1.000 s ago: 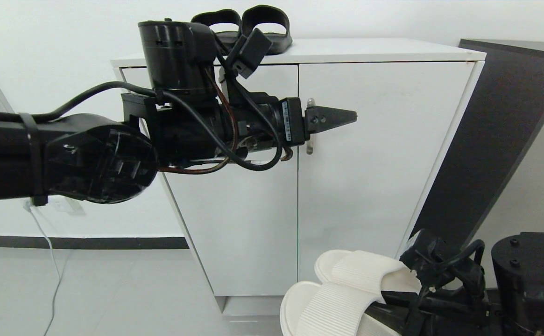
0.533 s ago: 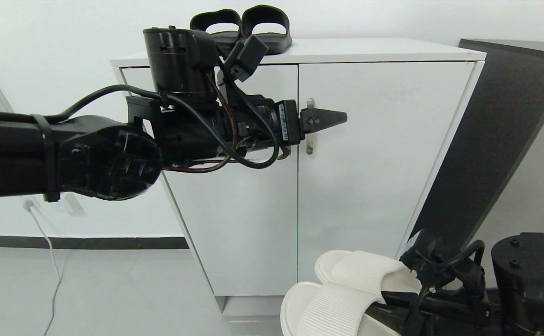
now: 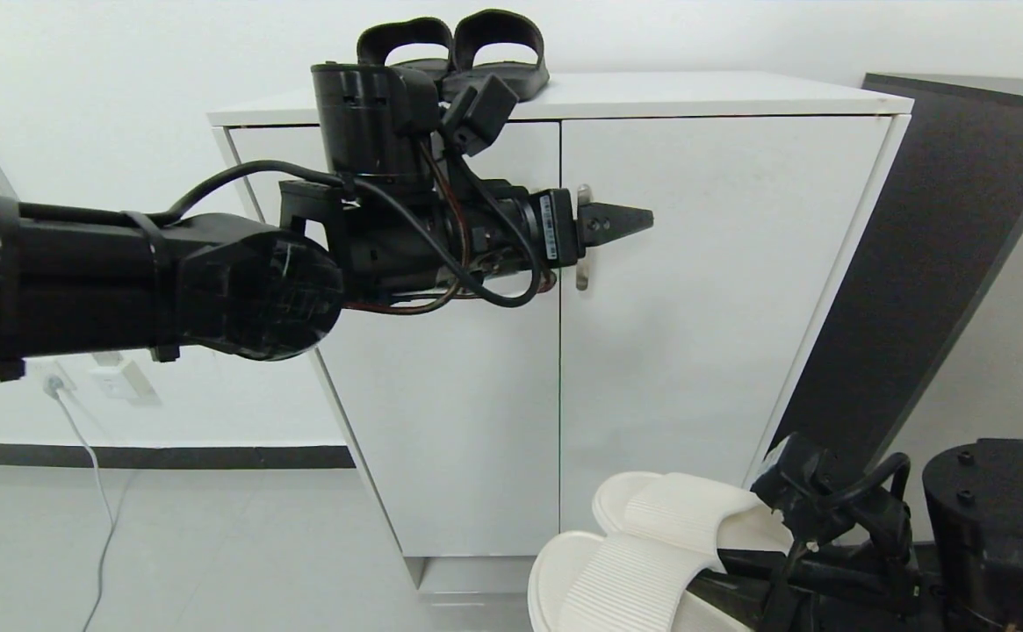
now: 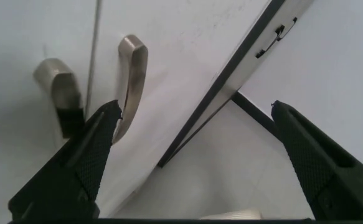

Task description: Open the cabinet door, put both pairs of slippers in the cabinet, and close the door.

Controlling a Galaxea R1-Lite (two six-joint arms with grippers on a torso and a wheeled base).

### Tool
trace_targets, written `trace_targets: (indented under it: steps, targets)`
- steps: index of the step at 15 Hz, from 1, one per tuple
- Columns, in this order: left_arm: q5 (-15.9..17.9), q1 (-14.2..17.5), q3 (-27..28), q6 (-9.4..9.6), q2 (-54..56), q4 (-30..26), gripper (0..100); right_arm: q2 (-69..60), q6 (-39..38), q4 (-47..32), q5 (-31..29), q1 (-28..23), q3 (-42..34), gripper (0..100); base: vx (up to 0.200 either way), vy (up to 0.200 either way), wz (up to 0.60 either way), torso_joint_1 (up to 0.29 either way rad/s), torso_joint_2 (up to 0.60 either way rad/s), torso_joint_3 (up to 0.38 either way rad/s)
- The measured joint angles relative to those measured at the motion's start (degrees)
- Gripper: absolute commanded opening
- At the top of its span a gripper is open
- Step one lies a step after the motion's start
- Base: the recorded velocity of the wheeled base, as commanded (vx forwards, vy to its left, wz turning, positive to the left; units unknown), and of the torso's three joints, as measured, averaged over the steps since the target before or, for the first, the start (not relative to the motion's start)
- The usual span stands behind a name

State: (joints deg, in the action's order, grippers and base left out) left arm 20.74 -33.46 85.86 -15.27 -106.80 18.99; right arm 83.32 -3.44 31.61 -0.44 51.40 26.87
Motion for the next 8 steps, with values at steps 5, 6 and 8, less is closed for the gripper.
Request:
trace_targets:
  steps: [5, 6, 8]
  targets:
    - [-0.43, -0.33, 1.93, 0.01, -2.29, -0.02, 100, 0.00, -0.01, 0.00, 0.00, 0.00, -0.09, 0, 0.000, 0.000, 0.00, 0.000, 0.00, 0.000]
    - [-0.43, -0.35, 1.93, 0.01, -2.38, -0.02, 0, 0.02, -0.01, -0.02, 0.06, 0.00, -0.11, 0, 0.000, 0.000, 0.00, 0.000, 0.00, 0.000]
    - [-0.68, -0.29, 1.73, 0.00, -2.35, -0.06, 0, 0.06, 0.07, -0.09, 0.11, 0.00, -0.17, 0, 0.000, 0.000, 0.00, 0.000, 0.00, 0.000]
